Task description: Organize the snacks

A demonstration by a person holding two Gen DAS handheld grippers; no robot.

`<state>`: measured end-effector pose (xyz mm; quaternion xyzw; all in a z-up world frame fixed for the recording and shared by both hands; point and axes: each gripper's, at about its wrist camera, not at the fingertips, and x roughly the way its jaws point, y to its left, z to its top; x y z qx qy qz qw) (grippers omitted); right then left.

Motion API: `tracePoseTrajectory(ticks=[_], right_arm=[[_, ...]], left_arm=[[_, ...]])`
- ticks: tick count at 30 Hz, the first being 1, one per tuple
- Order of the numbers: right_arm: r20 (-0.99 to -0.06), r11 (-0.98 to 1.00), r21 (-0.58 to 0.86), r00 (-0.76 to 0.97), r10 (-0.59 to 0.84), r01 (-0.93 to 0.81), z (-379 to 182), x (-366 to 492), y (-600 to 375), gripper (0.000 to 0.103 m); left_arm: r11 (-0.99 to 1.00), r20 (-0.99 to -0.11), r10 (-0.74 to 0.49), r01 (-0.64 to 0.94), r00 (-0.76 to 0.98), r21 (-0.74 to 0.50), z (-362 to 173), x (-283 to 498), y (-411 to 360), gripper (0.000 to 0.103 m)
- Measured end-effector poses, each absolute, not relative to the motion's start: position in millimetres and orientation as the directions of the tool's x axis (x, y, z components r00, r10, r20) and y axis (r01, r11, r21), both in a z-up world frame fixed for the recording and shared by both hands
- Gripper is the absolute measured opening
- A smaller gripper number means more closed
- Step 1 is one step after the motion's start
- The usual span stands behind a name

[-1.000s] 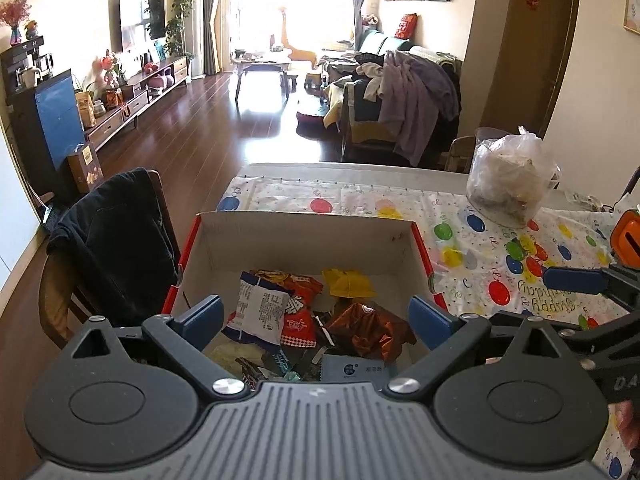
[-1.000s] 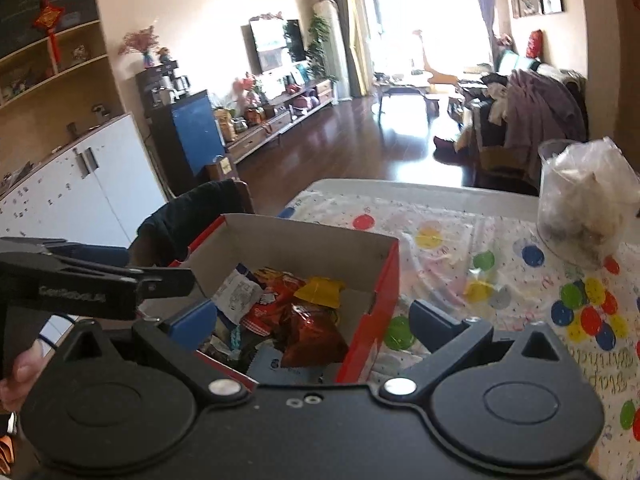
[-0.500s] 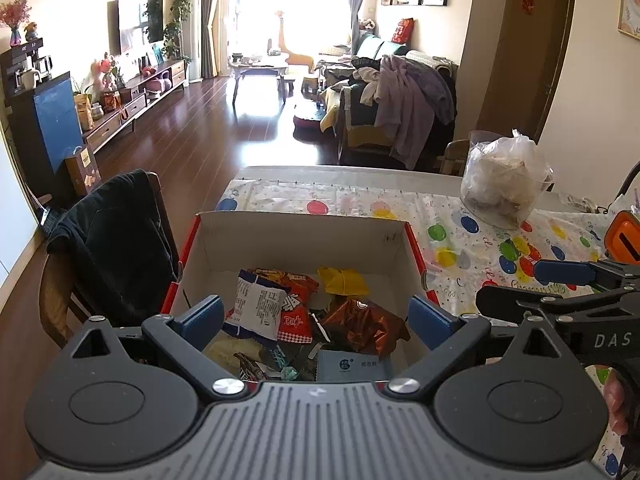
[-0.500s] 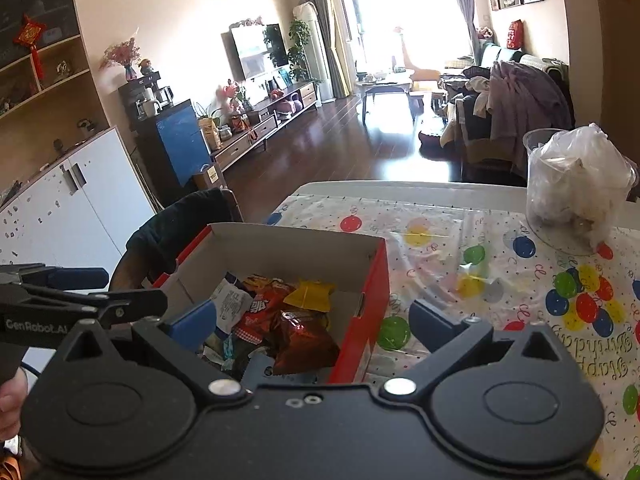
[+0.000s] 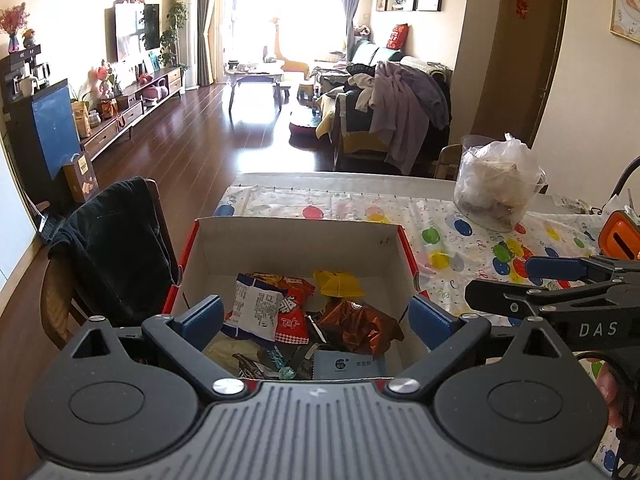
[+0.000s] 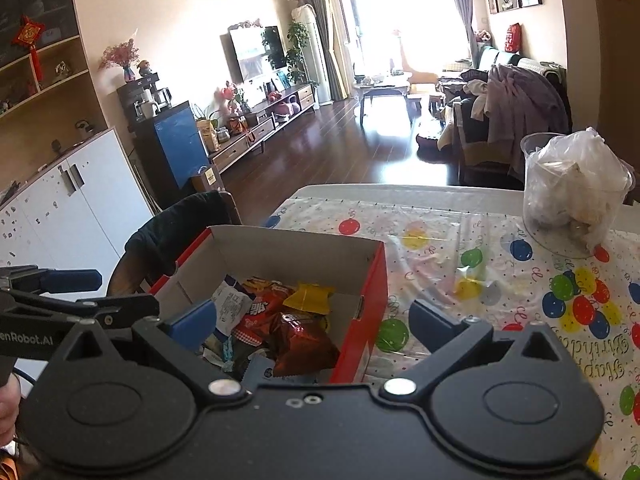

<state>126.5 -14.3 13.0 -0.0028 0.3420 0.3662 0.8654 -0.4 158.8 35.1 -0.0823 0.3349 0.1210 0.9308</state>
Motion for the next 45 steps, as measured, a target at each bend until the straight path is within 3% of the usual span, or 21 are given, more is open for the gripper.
tracePoseTrajectory(ticks=[28, 45], right_arm=[[-0.616, 0.781, 0.228, 0.536, 0.578, -0.581, 14, 103, -15, 0.103], [-0.644, 0.781, 0.263, 0.499, 0.580, -0.567, -1, 119, -62, 0.103]], left_arm=[[0.970, -0.668, 0.110, -0.227, 0.736, -0.090, 27, -7, 157, 0.099], [0.949, -0.705, 0.149, -0.301, 0.693, -0.096, 20, 1, 127, 0.099]])
